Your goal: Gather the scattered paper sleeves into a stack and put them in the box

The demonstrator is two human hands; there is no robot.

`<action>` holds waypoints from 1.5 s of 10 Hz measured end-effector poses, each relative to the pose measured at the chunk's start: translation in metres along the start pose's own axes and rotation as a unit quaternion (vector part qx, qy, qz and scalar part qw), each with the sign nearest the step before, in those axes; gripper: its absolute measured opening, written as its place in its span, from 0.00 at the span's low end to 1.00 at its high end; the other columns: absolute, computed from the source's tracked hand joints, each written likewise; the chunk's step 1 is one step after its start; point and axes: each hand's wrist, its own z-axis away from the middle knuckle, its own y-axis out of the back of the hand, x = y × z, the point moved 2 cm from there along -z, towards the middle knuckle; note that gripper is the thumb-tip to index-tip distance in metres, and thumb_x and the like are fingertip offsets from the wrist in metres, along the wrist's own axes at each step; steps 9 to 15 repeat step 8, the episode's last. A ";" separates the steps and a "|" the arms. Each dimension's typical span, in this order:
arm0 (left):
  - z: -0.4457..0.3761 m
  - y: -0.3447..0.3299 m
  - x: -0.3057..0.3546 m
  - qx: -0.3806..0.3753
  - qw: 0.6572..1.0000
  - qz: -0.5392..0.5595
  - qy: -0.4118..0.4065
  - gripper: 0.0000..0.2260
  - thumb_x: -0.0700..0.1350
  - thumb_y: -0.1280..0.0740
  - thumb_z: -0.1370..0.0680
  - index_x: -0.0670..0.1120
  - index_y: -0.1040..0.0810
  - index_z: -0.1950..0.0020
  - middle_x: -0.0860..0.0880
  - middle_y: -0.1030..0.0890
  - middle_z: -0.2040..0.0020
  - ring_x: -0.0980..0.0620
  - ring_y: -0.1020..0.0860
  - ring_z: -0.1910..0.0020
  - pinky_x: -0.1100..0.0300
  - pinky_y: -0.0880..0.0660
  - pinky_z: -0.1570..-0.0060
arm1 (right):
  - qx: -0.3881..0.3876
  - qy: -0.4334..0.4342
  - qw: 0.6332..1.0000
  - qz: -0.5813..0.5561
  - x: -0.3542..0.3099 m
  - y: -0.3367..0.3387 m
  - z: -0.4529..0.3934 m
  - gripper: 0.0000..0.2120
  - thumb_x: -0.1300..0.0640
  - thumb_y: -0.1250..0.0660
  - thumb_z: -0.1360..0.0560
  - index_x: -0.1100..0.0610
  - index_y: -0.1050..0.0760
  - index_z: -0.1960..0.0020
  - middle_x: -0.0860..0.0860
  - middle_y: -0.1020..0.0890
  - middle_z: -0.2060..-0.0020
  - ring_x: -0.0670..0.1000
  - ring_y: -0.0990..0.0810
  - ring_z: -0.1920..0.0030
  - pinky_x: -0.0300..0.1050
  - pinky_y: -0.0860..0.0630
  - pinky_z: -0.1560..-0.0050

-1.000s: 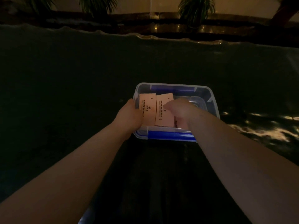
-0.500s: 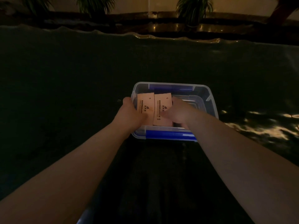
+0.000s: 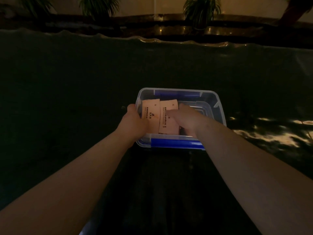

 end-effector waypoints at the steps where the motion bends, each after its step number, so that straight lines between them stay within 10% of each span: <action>1: -0.001 0.000 -0.002 0.006 0.999 0.036 -0.002 0.22 0.47 0.31 0.21 0.55 0.32 0.28 0.54 0.23 0.44 0.53 0.22 0.50 0.57 0.28 0.67 | 0.093 -0.048 0.994 -0.033 0.001 0.010 0.001 0.14 0.52 0.35 0.18 0.51 0.27 0.34 0.53 0.17 0.48 0.48 0.23 0.60 0.45 0.31 0.67; 3: 0.008 -0.002 -0.010 0.057 0.994 0.068 -0.071 0.16 0.62 0.42 0.17 0.59 0.28 0.32 0.60 0.24 0.54 0.62 0.25 0.56 0.60 0.30 0.65 | 0.373 0.180 0.907 0.078 0.041 0.052 0.060 0.18 0.57 0.33 0.20 0.48 0.27 0.31 0.44 0.28 0.35 0.42 0.27 0.38 0.44 0.28 0.41; 4: 0.021 -0.003 -0.011 0.064 0.989 0.048 -0.127 0.04 0.64 0.44 0.18 0.73 0.30 0.46 0.63 0.25 0.55 0.66 0.26 0.57 0.63 0.32 0.63 | 0.390 0.093 0.914 0.064 0.071 0.054 0.081 0.25 0.58 0.34 0.20 0.52 0.34 0.24 0.51 0.35 0.23 0.52 0.36 0.24 0.58 0.33 0.27; 5: 0.033 -0.001 -0.011 0.061 0.985 0.002 -0.163 0.08 0.59 0.41 0.17 0.74 0.33 0.41 0.65 0.25 0.43 0.64 0.25 0.46 0.61 0.27 0.52 | 0.250 -0.016 0.958 -0.136 0.080 0.046 0.079 0.23 0.56 0.39 0.16 0.46 0.36 0.22 0.51 0.27 0.28 0.52 0.25 0.32 0.60 0.26 0.33; 6: 0.052 0.008 -0.007 0.061 0.980 -0.113 -0.155 0.27 0.59 0.41 0.17 0.55 0.43 0.19 0.51 0.38 0.18 0.49 0.40 0.19 0.42 0.38 0.26 | 0.227 -0.027 0.967 -0.114 0.074 0.049 0.088 0.23 0.54 0.38 0.17 0.48 0.36 0.22 0.52 0.25 0.30 0.54 0.25 0.31 0.62 0.27 0.31; 7: 0.079 0.023 0.012 0.074 0.947 -0.229 -0.211 0.36 0.65 0.46 0.20 0.52 0.51 0.17 0.47 0.49 0.14 0.46 0.55 0.16 0.40 0.52 0.22 | 0.246 -0.012 0.969 -0.002 0.060 0.060 0.104 0.35 0.49 0.34 0.19 0.50 0.47 0.18 0.53 0.41 0.18 0.56 0.41 0.21 0.61 0.39 0.24; 8: 0.117 0.046 0.039 0.136 0.872 -0.355 -0.309 0.38 0.71 0.53 0.24 0.56 0.58 0.17 0.47 0.53 0.14 0.42 0.60 0.17 0.35 0.57 0.22 | 0.272 0.102 0.939 0.182 0.029 0.072 0.138 0.42 0.39 0.36 0.21 0.49 0.56 0.17 0.51 0.53 0.16 0.56 0.55 0.19 0.61 0.50 0.23; 15: 0.117 0.046 0.039 0.136 0.872 -0.355 -0.309 0.38 0.71 0.53 0.24 0.56 0.58 0.17 0.47 0.53 0.14 0.42 0.60 0.17 0.35 0.57 0.22 | 0.272 0.102 0.939 0.182 0.029 0.072 0.138 0.42 0.39 0.36 0.21 0.49 0.56 0.17 0.51 0.53 0.16 0.56 0.55 0.19 0.61 0.50 0.23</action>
